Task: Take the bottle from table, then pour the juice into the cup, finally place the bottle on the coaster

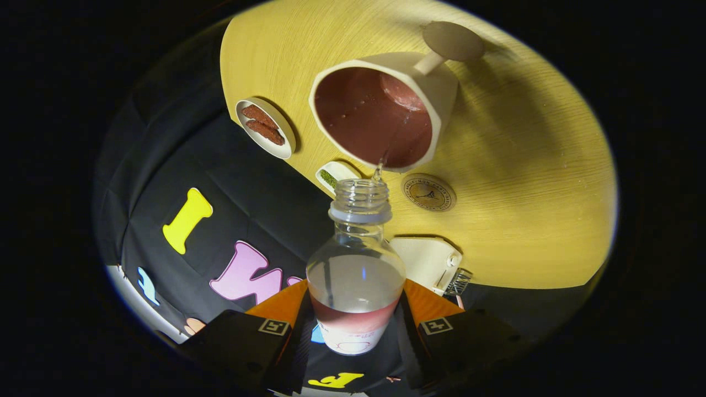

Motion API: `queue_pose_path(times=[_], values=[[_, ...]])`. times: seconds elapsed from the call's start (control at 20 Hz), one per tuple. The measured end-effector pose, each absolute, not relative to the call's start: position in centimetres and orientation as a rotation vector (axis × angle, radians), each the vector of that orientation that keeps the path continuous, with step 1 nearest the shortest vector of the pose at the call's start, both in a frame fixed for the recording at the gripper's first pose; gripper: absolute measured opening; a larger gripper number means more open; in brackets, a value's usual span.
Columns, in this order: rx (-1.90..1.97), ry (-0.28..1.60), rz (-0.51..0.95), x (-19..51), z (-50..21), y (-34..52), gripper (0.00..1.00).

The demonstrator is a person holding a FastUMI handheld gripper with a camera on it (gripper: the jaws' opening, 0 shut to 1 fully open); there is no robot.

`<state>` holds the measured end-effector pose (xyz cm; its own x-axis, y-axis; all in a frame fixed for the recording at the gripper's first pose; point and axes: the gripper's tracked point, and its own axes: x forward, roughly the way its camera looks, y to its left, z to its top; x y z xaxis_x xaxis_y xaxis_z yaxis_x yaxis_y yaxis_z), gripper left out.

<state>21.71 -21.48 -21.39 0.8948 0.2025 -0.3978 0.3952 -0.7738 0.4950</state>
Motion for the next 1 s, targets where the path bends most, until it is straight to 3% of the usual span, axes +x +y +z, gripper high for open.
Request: queue_pose_path(times=[1.0], values=[[2.476, 0.422, -0.456, 21.85, -21.69, -22.25, 0.71]])
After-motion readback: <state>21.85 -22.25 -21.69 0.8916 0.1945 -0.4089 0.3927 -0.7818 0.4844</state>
